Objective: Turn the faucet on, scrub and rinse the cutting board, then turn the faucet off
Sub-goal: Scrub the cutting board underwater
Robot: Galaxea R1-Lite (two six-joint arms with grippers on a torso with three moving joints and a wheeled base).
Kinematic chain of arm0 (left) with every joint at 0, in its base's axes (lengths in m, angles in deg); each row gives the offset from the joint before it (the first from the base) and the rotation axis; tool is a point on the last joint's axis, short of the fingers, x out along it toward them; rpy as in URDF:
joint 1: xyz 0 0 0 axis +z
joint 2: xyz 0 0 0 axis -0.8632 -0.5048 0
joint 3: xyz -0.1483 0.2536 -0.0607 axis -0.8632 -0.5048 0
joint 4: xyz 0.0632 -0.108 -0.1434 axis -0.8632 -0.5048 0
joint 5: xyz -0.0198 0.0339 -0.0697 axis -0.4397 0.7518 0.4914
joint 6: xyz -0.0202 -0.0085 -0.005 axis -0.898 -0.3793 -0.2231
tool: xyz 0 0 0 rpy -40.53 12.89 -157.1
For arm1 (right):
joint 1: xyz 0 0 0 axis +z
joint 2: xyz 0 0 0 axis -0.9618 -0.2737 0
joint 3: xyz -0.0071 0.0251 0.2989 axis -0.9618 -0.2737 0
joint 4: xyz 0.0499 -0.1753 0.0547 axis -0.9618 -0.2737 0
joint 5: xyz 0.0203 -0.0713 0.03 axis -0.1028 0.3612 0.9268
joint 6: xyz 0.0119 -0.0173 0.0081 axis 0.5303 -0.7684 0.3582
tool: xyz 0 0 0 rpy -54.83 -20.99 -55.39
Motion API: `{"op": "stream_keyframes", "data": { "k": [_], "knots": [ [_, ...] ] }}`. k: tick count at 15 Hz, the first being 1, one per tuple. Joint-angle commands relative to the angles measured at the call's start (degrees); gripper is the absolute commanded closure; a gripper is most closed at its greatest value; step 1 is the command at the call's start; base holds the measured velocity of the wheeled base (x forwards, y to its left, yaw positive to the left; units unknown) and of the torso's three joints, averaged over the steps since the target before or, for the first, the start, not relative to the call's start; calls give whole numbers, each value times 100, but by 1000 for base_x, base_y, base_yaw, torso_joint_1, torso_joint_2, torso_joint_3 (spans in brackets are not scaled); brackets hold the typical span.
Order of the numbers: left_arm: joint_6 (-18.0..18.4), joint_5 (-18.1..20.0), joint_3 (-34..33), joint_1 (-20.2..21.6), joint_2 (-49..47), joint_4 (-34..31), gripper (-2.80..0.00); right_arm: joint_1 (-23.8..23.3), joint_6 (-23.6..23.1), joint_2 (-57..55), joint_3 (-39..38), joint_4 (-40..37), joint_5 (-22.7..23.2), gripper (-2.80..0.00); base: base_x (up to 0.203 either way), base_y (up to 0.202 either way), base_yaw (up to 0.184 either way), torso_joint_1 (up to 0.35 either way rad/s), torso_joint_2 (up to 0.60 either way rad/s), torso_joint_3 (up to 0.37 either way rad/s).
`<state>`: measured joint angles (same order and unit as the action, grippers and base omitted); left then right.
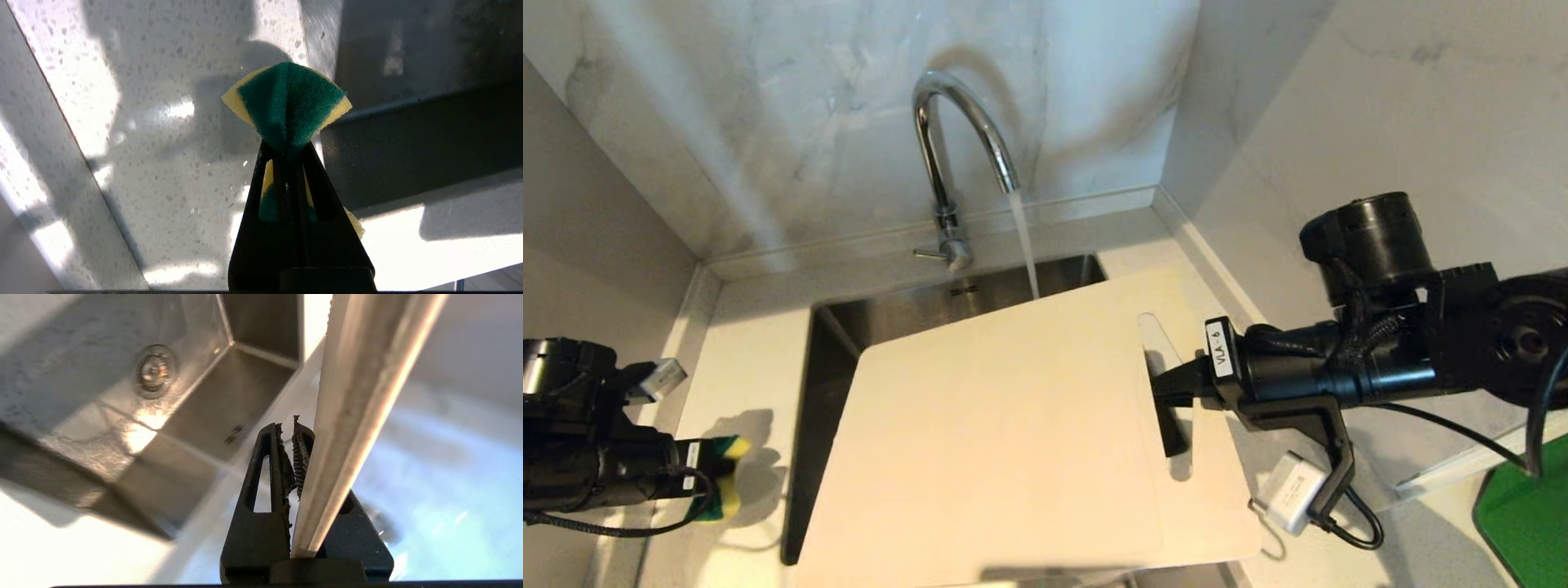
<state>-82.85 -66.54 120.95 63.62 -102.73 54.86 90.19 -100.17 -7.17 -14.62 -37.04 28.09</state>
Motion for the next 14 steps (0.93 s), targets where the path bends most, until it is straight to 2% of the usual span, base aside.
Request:
{"op": "stream_keyframes", "data": {
  "k": [1, 3, 6, 9, 12, 14],
  "knots": [
    [-59, 8, 54, -12, -48, 6, 0, -220, 705, 435, -742, 924, -11, 0, 0, 0, 0, 0, 0, 0],
    [-109, 12, 147, -24, -158, 6, 0, -589, 1199, 690, -1023, 1383, -215, 0, 0, 0, 0, 0, 0, 0],
    [-119, 57, 199, -7, -306, 6, 0, -924, 1393, 833, -1326, 1418, -513, 0, 0, 0, 0, 0, 0, 0],
    [-119, 272, 280, 78, -330, 6, 0, -983, 1670, 851, -1453, 1432, -849, 0, 0, 0, 0, 0, 0, 0],
    [-126, 280, 322, 129, -395, 6, 0, -1013, 2471, 840, -1730, 1790, -1348, 0, 0, 0, 0, 0, 0, 0],
    [-128, 297, 388, 174, -461, -3, 0, -1017, 3229, 839, -2256, 2655, -1702, 0, 0, 0, 0, 0, 0, 0]
  ]
}}
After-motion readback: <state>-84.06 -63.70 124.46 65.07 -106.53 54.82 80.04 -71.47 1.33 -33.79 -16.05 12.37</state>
